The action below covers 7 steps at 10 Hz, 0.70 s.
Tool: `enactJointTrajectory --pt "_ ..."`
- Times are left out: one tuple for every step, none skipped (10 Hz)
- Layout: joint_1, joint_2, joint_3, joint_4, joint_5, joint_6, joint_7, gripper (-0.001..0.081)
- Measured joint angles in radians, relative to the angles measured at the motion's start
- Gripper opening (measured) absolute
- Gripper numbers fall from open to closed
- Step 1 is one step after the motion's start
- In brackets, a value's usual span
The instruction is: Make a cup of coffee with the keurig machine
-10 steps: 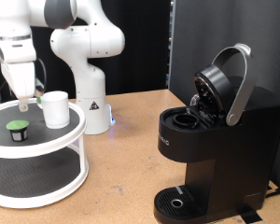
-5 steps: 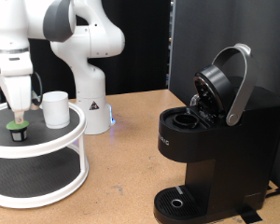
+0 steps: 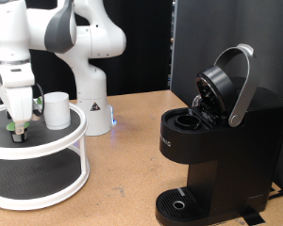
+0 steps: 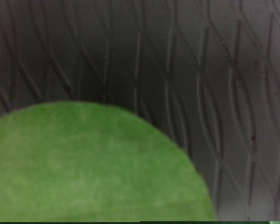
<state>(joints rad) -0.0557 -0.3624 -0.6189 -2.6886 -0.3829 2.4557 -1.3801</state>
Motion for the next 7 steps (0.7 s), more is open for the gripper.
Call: enactJointTrajectory --pt "0.0 0.004 -0.002 -0.006 0.0 0.007 -0.007 0.0805" --pt "0.0 0.005 -0.004 -0.011 0.0 0.009 -0.01 0.0805" --pt "0.0 0.005 -0.005 -0.014 0.0 0.01 -0.013 0.0805" --pt "0.0 0.005 -0.006 -0.016 0.0 0.012 -0.014 0.0805" --pt "0.0 0.005 -0.007 -0.017 0.0 0.013 -0.014 0.0805" --pt "0.0 0.005 -0.007 -0.017 0.0 0.014 -0.014 0.0805" --pt "0.0 0.005 -0.007 -0.017 0.0 0.014 -0.014 0.069"
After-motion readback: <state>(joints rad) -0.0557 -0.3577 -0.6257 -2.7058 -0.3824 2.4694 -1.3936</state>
